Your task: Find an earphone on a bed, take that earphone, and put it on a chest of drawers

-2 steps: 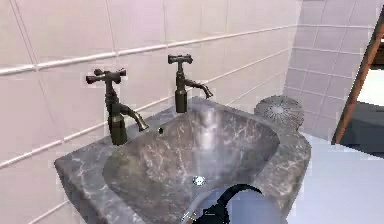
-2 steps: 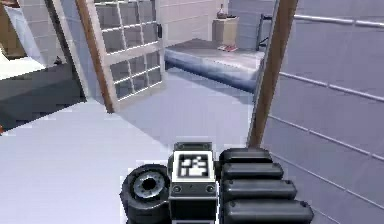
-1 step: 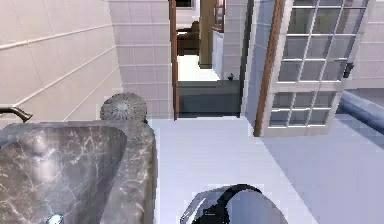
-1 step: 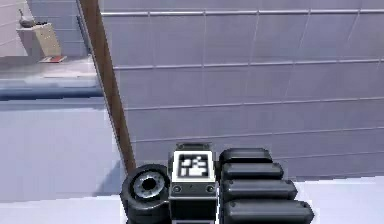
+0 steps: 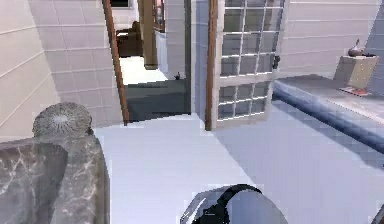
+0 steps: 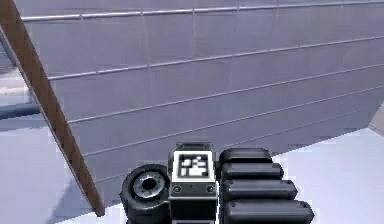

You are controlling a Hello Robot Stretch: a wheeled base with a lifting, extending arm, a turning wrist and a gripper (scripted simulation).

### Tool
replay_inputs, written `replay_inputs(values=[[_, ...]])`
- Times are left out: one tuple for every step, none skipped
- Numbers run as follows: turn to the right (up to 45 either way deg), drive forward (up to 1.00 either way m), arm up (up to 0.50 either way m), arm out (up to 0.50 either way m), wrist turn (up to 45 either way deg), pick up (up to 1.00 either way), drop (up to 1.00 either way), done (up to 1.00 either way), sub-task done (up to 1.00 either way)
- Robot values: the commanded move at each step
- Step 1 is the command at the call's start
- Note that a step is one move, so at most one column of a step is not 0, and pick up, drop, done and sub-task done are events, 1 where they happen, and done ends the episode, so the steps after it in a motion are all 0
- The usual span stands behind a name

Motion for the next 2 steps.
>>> replay_inputs(values=[[-45.0,0.0,0.0,0.0,0.0,0.0,0.0,0.0,0.0],[-45.0,0.0,0.0,0.0,0.0,0.0,0.0,0.0,0.0]])
